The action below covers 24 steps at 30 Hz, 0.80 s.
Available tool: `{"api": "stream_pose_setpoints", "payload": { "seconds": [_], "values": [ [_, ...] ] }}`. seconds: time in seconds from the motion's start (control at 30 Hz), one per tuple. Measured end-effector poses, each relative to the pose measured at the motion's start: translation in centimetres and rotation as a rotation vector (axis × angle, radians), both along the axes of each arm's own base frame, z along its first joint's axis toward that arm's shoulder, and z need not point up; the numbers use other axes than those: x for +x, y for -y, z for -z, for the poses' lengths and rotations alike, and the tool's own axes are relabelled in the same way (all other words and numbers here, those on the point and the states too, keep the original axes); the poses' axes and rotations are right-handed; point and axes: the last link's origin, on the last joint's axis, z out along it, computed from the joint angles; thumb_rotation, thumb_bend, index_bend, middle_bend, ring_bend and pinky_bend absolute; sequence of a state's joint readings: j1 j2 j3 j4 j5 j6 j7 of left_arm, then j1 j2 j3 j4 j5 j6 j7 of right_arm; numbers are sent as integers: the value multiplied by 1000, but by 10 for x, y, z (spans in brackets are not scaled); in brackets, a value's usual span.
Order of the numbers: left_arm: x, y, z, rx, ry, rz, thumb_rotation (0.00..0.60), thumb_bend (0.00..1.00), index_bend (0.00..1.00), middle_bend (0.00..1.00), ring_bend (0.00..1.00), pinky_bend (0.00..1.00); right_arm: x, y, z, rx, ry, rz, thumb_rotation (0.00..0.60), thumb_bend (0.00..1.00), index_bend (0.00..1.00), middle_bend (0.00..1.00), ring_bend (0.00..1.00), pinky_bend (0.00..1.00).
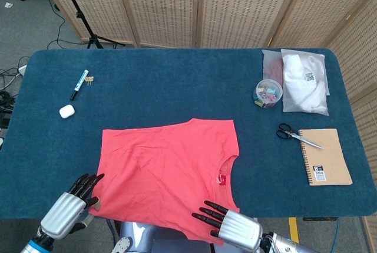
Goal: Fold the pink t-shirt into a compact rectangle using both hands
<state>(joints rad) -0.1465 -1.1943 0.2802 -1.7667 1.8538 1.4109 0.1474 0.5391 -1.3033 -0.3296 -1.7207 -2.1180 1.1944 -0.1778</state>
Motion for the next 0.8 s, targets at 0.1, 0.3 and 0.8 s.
{"api": "stream_pose_setpoints", "payload": {
  "seconds": [0.1, 0.3, 0.8],
  "values": [
    [2, 2, -1, -4, 2, 2, 600, 517, 733, 0, 0, 0, -2, -1, -2, 5, 9, 1, 600, 490, 648, 0, 0, 0],
    [3, -3, -3, 15, 6, -7, 600, 517, 735, 0, 0, 0, -2, 7, -7, -12, 44, 53, 600, 490, 650, 0, 0, 0],
    [8, -54, -14, 107, 32, -171, 600, 516, 743, 0, 0, 0, 8, 68, -26, -118, 127, 263, 600, 492, 652, 0, 0, 0]
  ]
}}
